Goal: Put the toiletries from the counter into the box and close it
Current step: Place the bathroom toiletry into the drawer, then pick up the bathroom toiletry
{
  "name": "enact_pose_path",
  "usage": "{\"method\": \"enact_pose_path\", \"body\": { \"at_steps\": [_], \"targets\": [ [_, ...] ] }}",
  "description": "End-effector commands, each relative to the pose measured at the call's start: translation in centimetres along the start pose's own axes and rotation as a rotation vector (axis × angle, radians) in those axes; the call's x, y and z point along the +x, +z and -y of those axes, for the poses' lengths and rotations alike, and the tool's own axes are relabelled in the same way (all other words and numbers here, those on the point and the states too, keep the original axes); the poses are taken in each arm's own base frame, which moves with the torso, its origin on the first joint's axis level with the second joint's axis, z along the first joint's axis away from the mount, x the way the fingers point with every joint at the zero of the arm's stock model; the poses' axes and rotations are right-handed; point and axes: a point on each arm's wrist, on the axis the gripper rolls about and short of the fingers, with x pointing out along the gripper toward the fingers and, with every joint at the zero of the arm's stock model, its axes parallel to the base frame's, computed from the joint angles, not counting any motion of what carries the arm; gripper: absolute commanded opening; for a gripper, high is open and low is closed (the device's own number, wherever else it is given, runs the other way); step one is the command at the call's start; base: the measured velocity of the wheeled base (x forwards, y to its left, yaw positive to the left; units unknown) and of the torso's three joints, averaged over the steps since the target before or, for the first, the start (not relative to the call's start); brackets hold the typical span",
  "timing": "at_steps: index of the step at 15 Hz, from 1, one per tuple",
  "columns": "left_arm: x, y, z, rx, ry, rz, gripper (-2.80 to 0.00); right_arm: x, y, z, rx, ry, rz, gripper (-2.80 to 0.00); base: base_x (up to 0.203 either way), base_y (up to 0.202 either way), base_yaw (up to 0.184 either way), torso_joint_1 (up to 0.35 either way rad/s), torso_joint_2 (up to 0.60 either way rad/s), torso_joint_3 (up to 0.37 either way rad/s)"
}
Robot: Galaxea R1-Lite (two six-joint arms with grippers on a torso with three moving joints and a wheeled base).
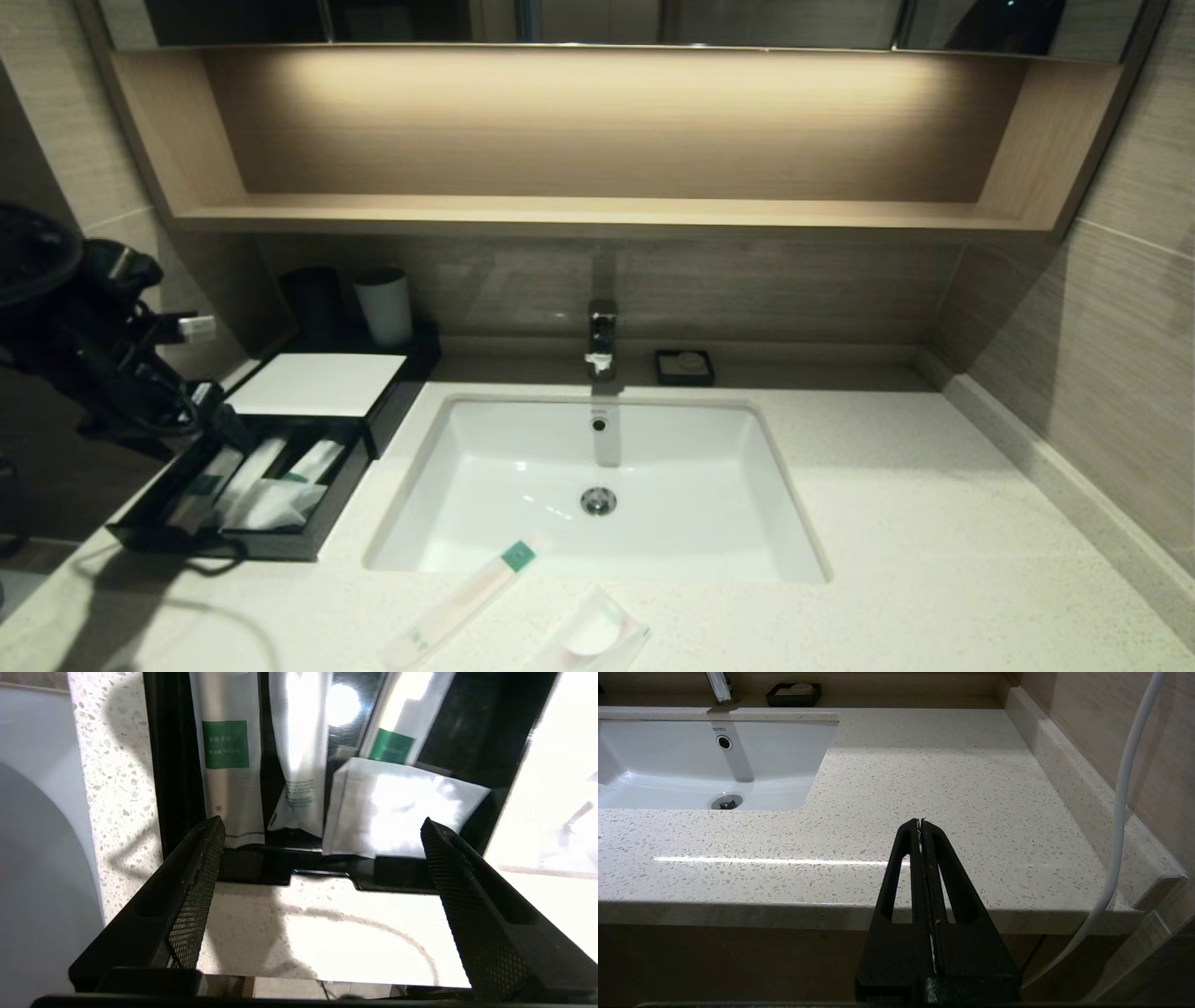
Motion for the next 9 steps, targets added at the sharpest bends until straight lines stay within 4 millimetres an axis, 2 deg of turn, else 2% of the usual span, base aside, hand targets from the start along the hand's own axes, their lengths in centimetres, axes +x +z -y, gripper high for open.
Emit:
{"method": "enact_pose_path", "body": {
  "at_steps": [1,2,3,5,9],
  "targets": [
    [-3.5,-0.8,0.8,0.014,-0.006,0.080,0.00,0.0,0.0,0.0,0.000,0.000,-0.001,-2.80,0.000,0.000,0.000,0.000,0.00,0.000],
    [-4.4,-1.1,1.1,0.019,-0.018,0.104,0.00,0.0,0.0,0.0,0.000,0.000,-0.001,-2.80,0.000,0.000,0.000,0.000,0.00,0.000],
    [-5.2,-1.3,1.4,0.026,-0.033,0.128,-2.80,0.0,0.0,0.0,0.000,0.000,-0.001,-2.80,0.000,0.000,0.000,0.000,0.00,0.000],
    [-6.2,-1.7,3.0,0.073,-0.060,0.148,-2.80,0.0,0.0,0.0,0.000,0.000,-0.001,-2.80,0.000,0.000,0.000,0.000,0.00,0.000],
    [-6.5,-1.8,7.4,0.199,-0.147,0.157,-2.80,0.0,0.0,0.0,0.000,0.000,-0.001,-2.80,0.000,0.000,0.000,0.000,0.00,0.000]
  ]
}}
